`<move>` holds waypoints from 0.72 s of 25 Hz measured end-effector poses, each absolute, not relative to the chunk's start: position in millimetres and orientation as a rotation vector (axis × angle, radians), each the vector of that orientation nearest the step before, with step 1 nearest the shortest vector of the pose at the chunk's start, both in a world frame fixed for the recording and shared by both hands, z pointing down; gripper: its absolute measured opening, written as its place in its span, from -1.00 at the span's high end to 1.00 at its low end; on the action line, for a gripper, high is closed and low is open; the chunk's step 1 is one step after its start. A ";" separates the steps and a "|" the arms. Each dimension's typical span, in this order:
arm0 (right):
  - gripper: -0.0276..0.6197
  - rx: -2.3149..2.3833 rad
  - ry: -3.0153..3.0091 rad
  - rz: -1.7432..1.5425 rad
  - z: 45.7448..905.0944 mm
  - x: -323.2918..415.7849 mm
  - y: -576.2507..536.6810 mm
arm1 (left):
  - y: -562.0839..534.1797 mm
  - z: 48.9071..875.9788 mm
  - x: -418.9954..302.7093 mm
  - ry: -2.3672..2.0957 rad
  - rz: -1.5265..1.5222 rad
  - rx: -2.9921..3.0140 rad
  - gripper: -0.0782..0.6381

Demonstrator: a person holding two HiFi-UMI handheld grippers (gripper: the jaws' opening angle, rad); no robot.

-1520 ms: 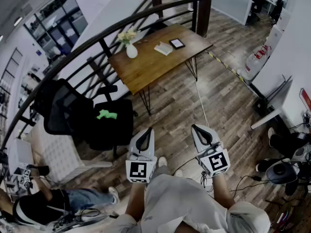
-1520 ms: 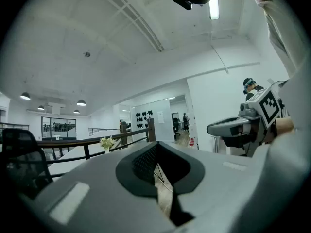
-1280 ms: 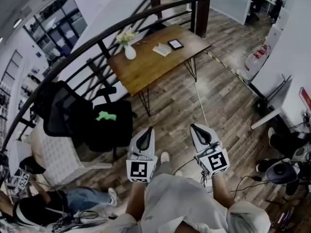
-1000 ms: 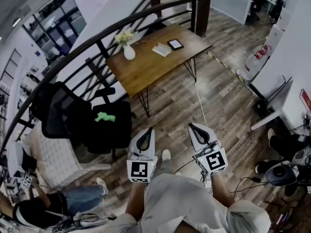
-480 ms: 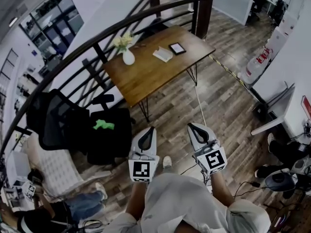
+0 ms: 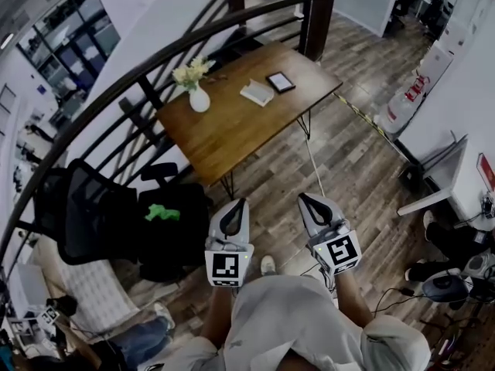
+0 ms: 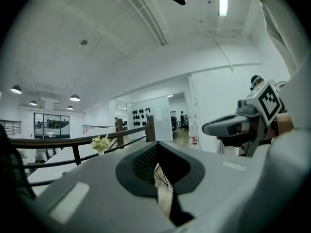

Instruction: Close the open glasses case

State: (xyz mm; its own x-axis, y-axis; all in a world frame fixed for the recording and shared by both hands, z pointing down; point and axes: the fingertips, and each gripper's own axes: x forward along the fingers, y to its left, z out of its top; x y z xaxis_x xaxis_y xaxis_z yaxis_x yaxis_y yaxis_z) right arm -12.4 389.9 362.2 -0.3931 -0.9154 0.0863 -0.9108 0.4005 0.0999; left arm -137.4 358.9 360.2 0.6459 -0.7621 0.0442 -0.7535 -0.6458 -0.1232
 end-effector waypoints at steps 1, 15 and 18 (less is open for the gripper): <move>0.91 1.654 -2.507 -0.044 363.3 -13.7 385.3 | 353.8 362.1 -138.1 1.270 -0.143 -2.773 0.73; 0.91 1.744 -2.458 0.002 376.3 -7.8 340.9 | 302.4 368.6 -128.1 1.189 -0.121 -2.820 0.73; 0.91 1.737 -2.467 0.001 376.2 -7.5 326.1 | 289.5 370.7 -127.6 1.202 -0.134 -2.818 0.73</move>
State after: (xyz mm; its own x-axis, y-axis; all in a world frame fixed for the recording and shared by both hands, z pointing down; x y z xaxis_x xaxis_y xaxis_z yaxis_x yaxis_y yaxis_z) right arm -7.5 326.1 376.2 -0.3320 -0.9377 0.1021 -0.9378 0.3398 0.0709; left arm -127.6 289.5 370.7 0.6895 -0.7226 0.0504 -0.7160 -0.6904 -0.1035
